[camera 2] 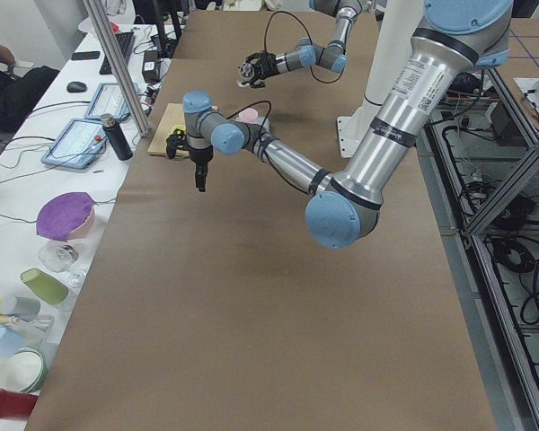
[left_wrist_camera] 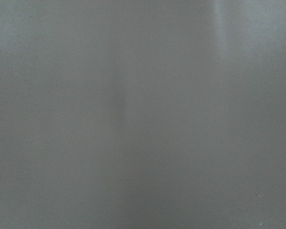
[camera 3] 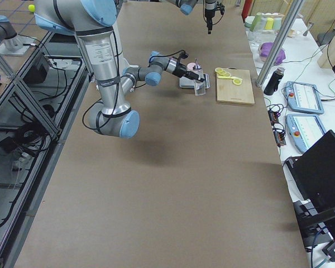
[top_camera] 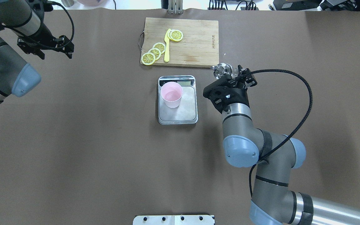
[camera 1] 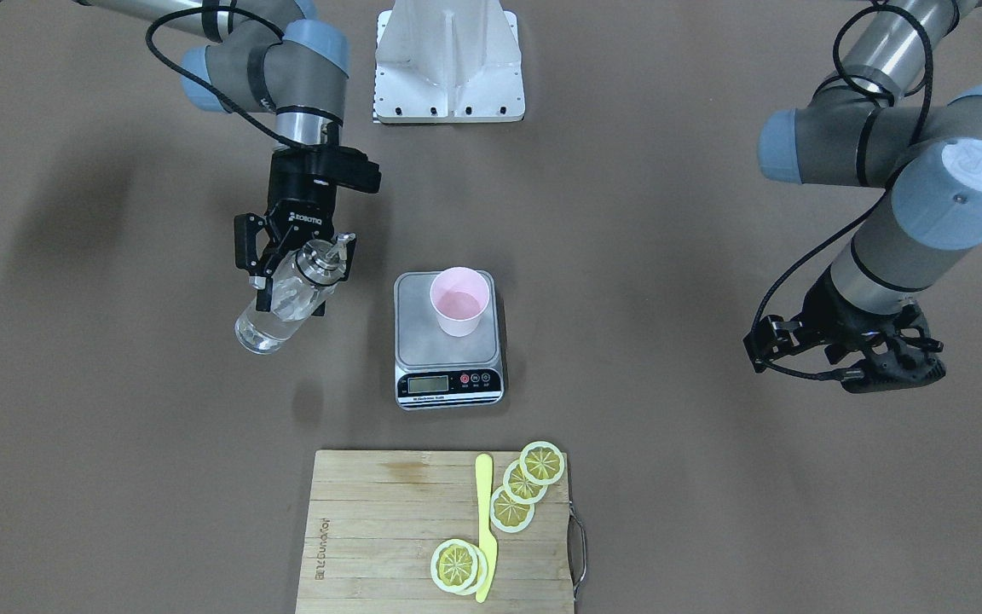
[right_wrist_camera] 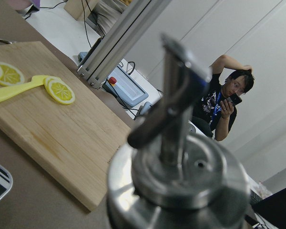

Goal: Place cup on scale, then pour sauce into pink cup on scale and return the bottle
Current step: 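Turn the dispenser upright and carry it back beside the scale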

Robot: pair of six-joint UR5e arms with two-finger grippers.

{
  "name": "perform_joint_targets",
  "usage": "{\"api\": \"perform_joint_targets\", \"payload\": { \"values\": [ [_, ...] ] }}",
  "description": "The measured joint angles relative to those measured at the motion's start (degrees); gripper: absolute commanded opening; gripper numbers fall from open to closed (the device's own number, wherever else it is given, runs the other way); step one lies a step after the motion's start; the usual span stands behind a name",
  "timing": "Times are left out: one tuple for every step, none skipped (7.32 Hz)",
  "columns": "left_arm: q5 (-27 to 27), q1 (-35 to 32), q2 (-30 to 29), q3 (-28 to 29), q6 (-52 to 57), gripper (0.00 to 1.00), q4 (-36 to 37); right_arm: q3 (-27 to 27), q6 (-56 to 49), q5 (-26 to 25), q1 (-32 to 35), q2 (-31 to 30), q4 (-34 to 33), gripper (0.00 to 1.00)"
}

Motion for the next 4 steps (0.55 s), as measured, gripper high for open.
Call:
{"api": "perform_joint_targets", "payload": {
  "values": [
    [0.01, 0.04, -0.13, -0.16, -0.22, 0.99, 0.02, 0.5, 6.83, 2.07, 0.4, -3.09, 3.09, 0.0],
    [0.01, 0.06, -0.19, -0.29, -0.34, 0.99, 0.06, 0.66, 13.42, 4.55, 0.97, -5.21, 6.0, 0.0],
    [0.01, 0.07, -0.23, -0.34, -0.39, 0.99, 0.08, 0.69, 17.92, 7.01, 1.84, -6.34, 8.27, 0.0],
    [0.01, 0.08, -0.28, -0.36, -0.41, 0.99, 0.08, 0.69, 20.84, 9.87, 3.28, -6.72, 9.39, 0.0]
  ]
}}
